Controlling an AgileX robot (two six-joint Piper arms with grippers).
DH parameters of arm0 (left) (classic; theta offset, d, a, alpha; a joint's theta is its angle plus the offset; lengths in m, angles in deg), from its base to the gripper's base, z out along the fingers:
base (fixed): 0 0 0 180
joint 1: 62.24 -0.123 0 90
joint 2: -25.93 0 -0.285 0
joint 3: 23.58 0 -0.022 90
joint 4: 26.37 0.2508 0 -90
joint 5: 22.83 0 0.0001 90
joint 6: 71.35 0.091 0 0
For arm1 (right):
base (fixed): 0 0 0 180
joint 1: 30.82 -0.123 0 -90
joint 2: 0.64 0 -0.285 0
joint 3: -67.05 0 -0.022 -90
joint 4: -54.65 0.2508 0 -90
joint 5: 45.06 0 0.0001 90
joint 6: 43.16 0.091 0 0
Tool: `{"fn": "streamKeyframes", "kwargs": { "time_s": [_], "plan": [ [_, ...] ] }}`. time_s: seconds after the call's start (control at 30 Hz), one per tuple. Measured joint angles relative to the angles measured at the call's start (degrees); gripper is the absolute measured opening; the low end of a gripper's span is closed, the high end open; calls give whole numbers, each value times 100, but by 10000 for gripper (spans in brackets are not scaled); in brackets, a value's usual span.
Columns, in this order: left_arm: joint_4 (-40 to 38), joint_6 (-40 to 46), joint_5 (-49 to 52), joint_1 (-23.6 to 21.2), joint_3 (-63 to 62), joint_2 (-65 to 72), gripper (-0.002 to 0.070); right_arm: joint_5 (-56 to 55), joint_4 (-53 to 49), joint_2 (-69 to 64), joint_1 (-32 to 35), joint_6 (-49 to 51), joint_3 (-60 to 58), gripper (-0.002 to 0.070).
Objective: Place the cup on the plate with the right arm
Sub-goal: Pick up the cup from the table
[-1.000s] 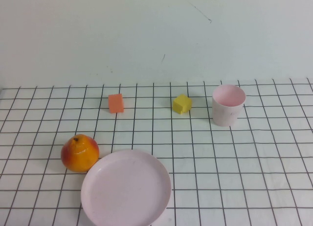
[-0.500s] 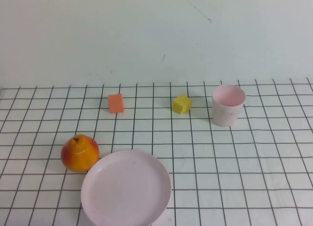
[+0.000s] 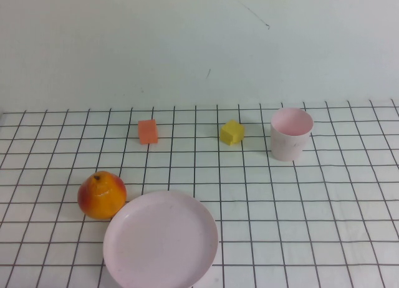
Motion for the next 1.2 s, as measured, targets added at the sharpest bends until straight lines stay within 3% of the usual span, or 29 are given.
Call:
{"fn": "streamKeyframes", "kwargs": {
  "time_s": [0.13,0.37,0.63,0.83,1.2],
  "plan": [
    [0,0,0,0,0,0,-3,73,-17,-1181,-133,0,408,67],
    [0,0,0,0,0,0,-3,356,-277,-2667,-808,25,1327,284],
    [0,0,0,0,0,0,-3,270,-301,-3566,-1575,-71,2723,328],
    [0,0,0,0,0,0,-3,200,-878,-4196,-2125,-547,3388,435],
    [0,0,0,0,0,0,-3,-441,-1466,-5115,-2194,234,3528,463]
  ]
}}
